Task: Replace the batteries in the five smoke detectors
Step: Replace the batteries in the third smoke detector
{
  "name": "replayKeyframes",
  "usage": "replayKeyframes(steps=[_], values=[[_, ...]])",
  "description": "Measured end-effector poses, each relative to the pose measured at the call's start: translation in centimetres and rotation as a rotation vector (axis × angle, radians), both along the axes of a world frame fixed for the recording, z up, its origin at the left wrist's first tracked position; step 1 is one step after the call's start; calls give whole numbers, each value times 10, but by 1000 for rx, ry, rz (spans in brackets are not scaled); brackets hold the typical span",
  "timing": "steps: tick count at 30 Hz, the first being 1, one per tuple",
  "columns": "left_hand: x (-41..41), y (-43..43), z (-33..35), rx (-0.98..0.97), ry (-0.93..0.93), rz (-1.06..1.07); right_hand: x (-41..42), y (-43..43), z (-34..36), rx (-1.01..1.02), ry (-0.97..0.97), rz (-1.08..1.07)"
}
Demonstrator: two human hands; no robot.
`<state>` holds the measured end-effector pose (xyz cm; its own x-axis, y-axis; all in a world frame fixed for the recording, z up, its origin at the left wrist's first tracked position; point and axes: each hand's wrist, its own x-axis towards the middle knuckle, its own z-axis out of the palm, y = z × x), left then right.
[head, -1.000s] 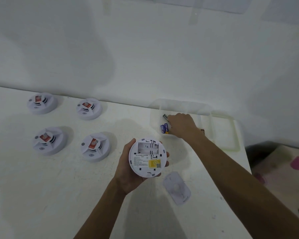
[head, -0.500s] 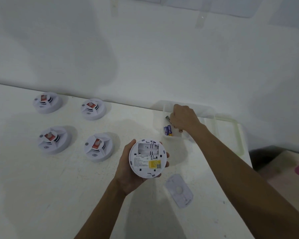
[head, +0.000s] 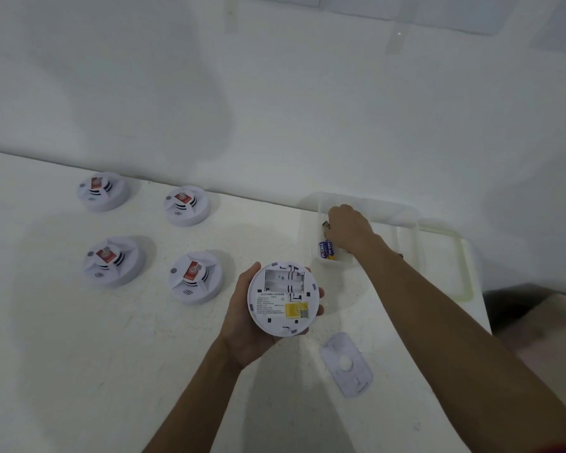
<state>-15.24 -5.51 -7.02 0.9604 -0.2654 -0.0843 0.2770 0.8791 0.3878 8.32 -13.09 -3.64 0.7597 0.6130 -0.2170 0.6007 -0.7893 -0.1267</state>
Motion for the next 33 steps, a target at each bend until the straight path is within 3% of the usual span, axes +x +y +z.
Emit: replayKeyframes(steps=[7, 11, 16, 20, 22, 29, 33], values=[[-1, 0, 5, 29, 51, 26, -2, -6, -1, 132, -20, -43], [-1, -1, 3, 21, 4, 30, -9, -17, 8, 484, 103, -178], [-5, -3, 5, 36, 55, 21, -45, -39, 37, 997, 405, -327], [-6, -8, 11, 42, 113, 50, -92, -59, 63, 1254, 611, -382], [-8, -12, 15, 68, 114, 72, -115, -67, 72, 1264, 600, -349], [-17, -27, 30, 198, 189, 240, -174, -83, 78, 1039, 200, -4], [-28, -36, 40, 196, 47, 274, -183, -86, 63, 914, -60, 191]])
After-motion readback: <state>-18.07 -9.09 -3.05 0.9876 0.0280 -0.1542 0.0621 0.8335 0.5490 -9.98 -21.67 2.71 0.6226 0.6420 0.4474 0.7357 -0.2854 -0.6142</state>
